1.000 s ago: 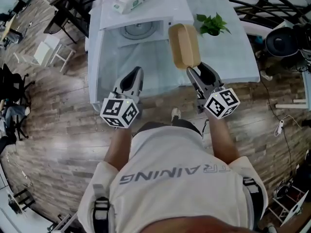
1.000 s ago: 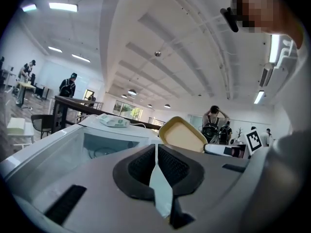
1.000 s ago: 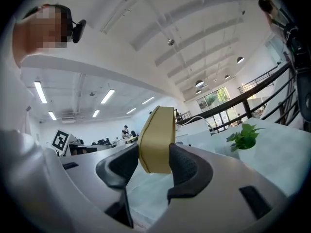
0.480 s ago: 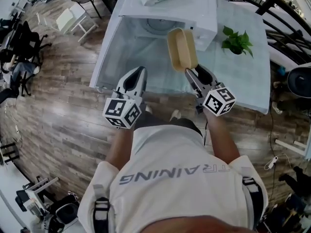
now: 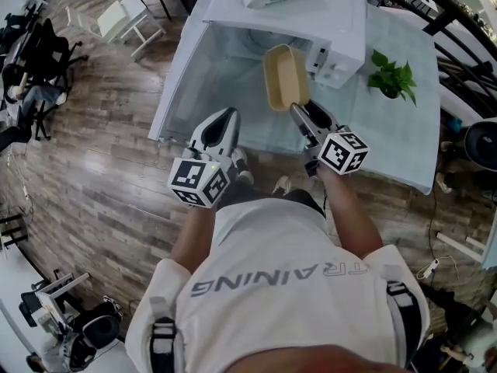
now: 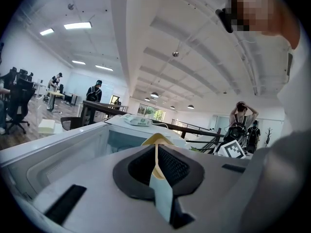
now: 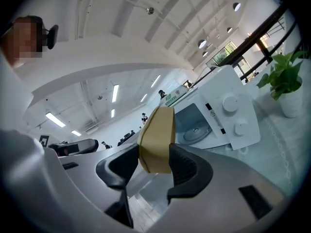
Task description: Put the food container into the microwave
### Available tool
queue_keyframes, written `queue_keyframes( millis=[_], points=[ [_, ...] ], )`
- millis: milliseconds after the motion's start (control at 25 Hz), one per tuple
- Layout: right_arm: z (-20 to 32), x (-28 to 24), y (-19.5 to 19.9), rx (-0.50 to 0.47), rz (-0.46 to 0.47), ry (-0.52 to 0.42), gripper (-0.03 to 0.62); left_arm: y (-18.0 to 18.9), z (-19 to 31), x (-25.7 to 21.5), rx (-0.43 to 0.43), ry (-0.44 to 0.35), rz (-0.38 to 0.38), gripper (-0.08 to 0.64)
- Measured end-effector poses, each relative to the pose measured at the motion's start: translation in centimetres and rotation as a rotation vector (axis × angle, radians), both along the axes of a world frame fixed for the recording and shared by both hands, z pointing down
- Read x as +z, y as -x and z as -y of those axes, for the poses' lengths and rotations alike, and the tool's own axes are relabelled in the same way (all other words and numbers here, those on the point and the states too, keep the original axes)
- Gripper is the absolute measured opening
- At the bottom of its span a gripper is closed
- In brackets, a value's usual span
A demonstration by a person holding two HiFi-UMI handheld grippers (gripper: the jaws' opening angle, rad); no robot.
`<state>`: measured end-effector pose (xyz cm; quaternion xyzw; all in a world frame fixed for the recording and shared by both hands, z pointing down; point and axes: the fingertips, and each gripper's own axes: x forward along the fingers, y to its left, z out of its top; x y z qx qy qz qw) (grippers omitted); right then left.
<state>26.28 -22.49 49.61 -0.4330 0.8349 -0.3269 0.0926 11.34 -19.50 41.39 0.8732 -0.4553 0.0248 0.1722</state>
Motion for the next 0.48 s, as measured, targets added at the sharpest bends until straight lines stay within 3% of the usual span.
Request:
queue_keyframes(
  millis=[320,480],
  points=[
    [4.2,2.4,2.4,0.023,0.048,0.084,0.213,1.5,0.9,1.2,0.003,0.016,-0.012,0.044],
    [5.8,3.7,3.2,0.029,0.046,0.126,0.213,1.7,1.1,1.7,0.021,0.004,0.043,0.044]
  ],
)
